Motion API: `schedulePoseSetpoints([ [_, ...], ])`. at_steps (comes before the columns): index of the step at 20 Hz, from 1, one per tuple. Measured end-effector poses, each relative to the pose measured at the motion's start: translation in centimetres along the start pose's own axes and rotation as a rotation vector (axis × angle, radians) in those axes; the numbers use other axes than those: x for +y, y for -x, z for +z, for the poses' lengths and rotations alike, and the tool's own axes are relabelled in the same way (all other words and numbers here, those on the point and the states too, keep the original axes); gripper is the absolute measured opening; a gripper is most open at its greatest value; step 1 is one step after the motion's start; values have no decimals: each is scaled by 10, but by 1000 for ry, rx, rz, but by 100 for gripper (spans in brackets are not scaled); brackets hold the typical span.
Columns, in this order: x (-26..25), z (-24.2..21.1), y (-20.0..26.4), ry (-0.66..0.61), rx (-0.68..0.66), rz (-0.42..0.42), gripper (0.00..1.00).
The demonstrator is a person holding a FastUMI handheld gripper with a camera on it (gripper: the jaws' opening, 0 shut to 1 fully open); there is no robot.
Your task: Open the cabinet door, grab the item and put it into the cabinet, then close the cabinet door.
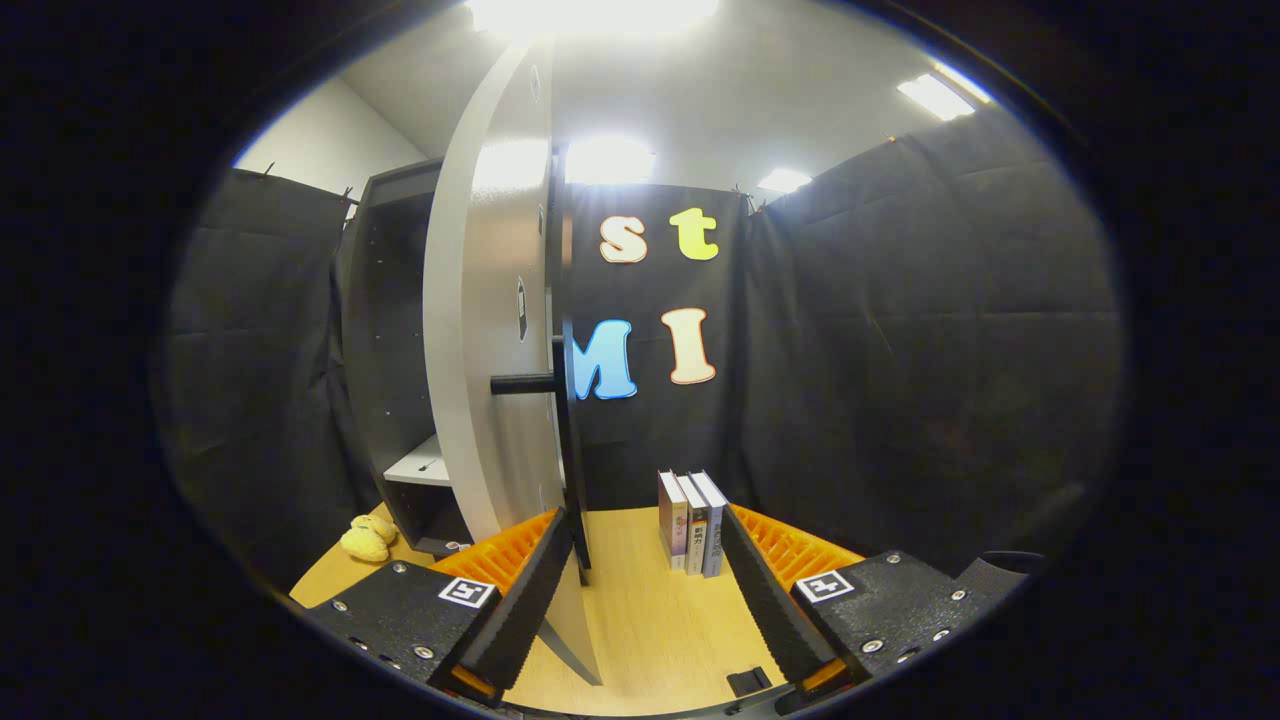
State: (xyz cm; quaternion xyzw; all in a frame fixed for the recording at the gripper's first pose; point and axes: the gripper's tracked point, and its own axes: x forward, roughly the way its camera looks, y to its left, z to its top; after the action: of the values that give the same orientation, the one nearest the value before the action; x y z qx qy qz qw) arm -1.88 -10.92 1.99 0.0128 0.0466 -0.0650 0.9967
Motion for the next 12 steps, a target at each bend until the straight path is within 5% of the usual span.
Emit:
schedulePoseSetpoints([
  [6, 40, -3, 4, -33, 7, 85, 93],
  [12, 140, -7, 7, -44, 32, 256, 93],
])
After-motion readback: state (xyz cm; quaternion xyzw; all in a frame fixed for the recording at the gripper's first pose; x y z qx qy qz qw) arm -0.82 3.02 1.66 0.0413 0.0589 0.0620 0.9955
